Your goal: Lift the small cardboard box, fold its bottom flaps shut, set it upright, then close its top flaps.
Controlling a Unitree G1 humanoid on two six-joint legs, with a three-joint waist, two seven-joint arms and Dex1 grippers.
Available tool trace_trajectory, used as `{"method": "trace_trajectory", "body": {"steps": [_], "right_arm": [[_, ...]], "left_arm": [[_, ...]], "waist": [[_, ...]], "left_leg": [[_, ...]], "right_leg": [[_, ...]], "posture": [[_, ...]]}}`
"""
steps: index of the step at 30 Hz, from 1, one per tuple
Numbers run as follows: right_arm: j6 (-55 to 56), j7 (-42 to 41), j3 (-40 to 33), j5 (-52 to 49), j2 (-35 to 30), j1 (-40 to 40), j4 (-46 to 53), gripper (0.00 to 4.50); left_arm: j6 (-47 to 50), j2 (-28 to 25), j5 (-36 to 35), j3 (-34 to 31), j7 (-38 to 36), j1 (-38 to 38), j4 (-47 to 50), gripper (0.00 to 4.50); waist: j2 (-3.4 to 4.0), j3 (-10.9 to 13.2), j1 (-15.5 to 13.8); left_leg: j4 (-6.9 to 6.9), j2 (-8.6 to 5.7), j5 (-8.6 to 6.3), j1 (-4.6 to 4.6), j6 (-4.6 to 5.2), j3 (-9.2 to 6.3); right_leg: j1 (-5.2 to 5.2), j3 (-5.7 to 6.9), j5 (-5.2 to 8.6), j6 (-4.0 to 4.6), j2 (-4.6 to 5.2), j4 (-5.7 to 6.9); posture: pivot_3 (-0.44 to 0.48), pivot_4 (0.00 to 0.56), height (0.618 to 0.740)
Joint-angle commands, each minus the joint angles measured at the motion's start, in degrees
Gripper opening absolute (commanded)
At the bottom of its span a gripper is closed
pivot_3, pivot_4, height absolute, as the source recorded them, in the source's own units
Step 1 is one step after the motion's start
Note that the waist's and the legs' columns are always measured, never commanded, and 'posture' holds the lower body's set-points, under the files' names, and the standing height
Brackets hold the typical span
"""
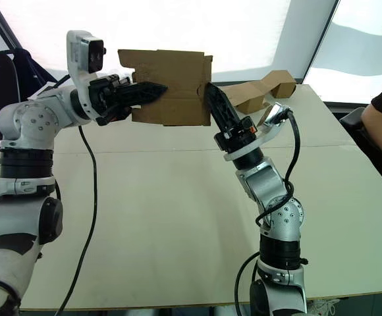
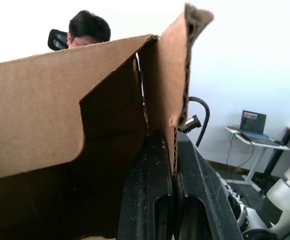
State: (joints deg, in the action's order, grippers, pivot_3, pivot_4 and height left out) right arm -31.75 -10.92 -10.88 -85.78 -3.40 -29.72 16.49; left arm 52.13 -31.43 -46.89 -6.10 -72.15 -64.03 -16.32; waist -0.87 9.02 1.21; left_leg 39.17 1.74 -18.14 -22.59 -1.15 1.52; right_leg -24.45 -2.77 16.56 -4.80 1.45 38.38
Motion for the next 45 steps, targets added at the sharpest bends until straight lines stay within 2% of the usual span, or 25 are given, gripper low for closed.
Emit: {"method": "trace_trajectory", "body": {"steps": [1, 18, 20, 25, 29, 32, 33, 34, 45], "right_arm": [[0.4, 0.36, 0.75, -0.55, 0.71, -1.96, 3.35, 1.48], [-0.61, 0.2, 3.12, -0.25, 3.24, -1.1, 4.09, 1.48], [-0.64, 0.21, 2.03, -0.84, 2.14, -1.09, 4.46, 1.48], [-2.03, -0.73, -2.89, -5.77, -5.74, -0.25, 7.86, 1.48], [-1.45, 0.18, -4.26, -5.8, -8.43, 0.68, 7.67, 1.48], [-0.99, 0.77, -4.38, -3.89, -9.3, 1.55, 7.23, 0.77], [-0.94, 0.75, -4.22, -3.35, -9.51, 1.75, 7.24, 0.24], [-0.89, 0.73, -4.08, -3.03, -9.64, 1.87, 7.3, 0.05], [-3.59, -0.53, 2.17, 4.77, -11.81, 0.78, 8.84, 0.05]], "left_arm": [[-1.12, 0.04, -0.1, -0.46, -0.36, -0.09, 2.49, 0.0], [-2.23, 1.61, -0.41, -1.36, 1.46, -0.14, 2.36, 0.0], [-2.07, 1.34, -0.53, -1.58, 1.41, -0.26, 2.25, 0.0], [-1.6, 0.66, -1.14, -2.6, 1.35, -0.57, 1.6, 0.0], [-1.43, 1.04, -1.18, -2.87, 1.46, -0.2, 1.81, 0.0], [-1.42, 1.4, -1.11, -2.75, 1.48, -0.08, 1.9, 0.0], [-1.41, 1.49, -1.08, -2.71, 1.47, -0.06, 1.94, 0.0], [-1.38, 1.54, -1.06, -2.71, 1.47, -0.05, 1.99, 0.0], [-1.24, 2.09, -0.77, -2.02, 1.08, -0.05, 2.21, 0.0]], "waist": [[0.0, 0.0, 0.01], [0.0, 0.0, 0.0], [0.0, 0.0, 0.01], [0.02, 0.01, -0.15], [0.01, 0.01, -0.05], [0.02, 0.01, 0.04], [0.02, 0.01, 0.03], [0.02, 0.01, 0.02], [0.02, 0.01, -0.02]], "left_leg": [[0.0, 0.0, 0.0, 0.0, 0.0, 0.0], [0.0, 0.0, 0.0, 0.0, 0.0, 0.0], [0.0, 0.0, 0.0, 0.0, 0.0, 0.0], [0.0, -0.01, 0.0, -0.02, 0.0, 0.0], [0.0, -0.01, 0.0, -0.02, 0.01, -0.01], [-0.01, 0.0, -0.01, -0.02, 0.01, -0.01], [-0.01, 0.0, -0.01, -0.02, 0.01, 0.0], [-0.01, 0.0, -0.01, -0.02, 0.01, -0.01], [-0.01, 0.0, -0.01, -0.02, 0.01, -0.01]], "right_leg": [[0.0, 0.0, 0.0, 0.0, 0.01, 0.0], [0.0, 0.0, 0.0, 0.0, 0.01, 0.0], [0.0, 0.0, 0.0, 0.0, 0.01, 0.0], [0.0, 0.0, 0.0, 0.0, 0.03, -0.02], [0.0, 0.0, 0.0, 0.0, 0.01, -0.04], [0.0, -0.01, 0.0, 0.0, -0.01, -0.04], [0.0, -0.01, 0.0, 0.0, -0.01, -0.04], [0.0, -0.01, 0.0, 0.0, -0.01, -0.04], [0.0, -0.01, 0.0, 0.0, -0.02, -0.04]], "posture": [[0.0, 0.15, 0.74], [0.0, 0.15, 0.74], [0.0, 0.15, 0.74], [0.0, 0.15, 0.74], [0.0, 0.15, 0.74], [0.0, 0.15, 0.74], [0.0, 0.15, 0.74], [0.0, 0.15, 0.74], [0.0, 0.15, 0.74]]}}
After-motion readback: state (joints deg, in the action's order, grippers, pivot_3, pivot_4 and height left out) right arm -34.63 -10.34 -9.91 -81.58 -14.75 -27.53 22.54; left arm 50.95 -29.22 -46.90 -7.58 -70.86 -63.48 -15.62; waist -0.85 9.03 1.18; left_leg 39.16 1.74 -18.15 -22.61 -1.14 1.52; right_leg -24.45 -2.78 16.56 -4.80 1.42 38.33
